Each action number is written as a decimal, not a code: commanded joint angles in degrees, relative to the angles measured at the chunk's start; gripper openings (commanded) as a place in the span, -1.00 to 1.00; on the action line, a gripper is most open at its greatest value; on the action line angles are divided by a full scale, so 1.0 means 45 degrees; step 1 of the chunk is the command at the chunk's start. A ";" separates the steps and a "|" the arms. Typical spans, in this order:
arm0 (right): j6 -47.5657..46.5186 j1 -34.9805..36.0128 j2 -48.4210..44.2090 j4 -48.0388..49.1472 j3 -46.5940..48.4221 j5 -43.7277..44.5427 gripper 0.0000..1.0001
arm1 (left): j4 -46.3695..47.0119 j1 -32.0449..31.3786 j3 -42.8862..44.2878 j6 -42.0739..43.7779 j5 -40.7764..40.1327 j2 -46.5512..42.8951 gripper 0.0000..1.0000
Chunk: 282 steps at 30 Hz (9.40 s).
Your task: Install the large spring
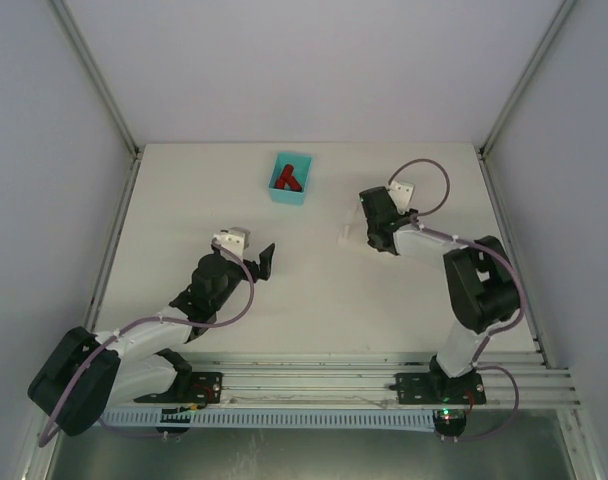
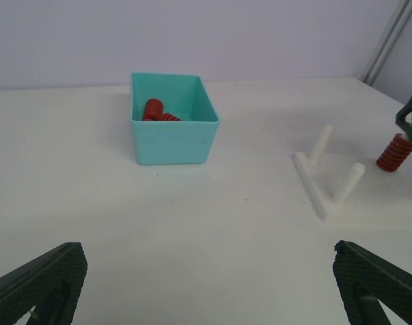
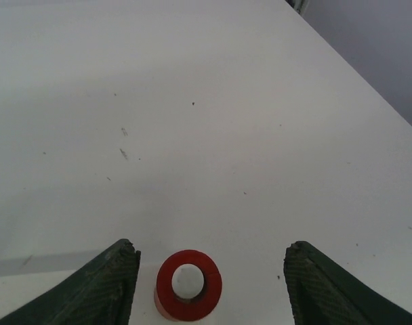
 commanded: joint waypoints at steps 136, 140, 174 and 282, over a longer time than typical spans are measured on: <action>-0.1194 0.1012 -1.1662 -0.5332 -0.4925 -0.7493 0.98 | -1.4934 0.2425 2.5438 0.1200 -0.0386 1.9833 -0.08; -0.1189 0.1007 -1.1652 -0.5293 -0.4942 -0.7529 0.98 | -1.4504 0.2385 2.5200 0.1523 -0.0955 1.9808 -0.05; -0.0505 0.1012 -1.1732 -0.5269 -0.4099 -0.8222 0.98 | -1.1635 0.2348 2.3899 0.0397 0.2286 1.5974 -0.97; -0.3656 0.0217 0.0162 0.4111 0.1351 -0.6131 -1.00 | 0.1857 -0.1409 0.1674 0.3173 0.0487 0.3496 0.98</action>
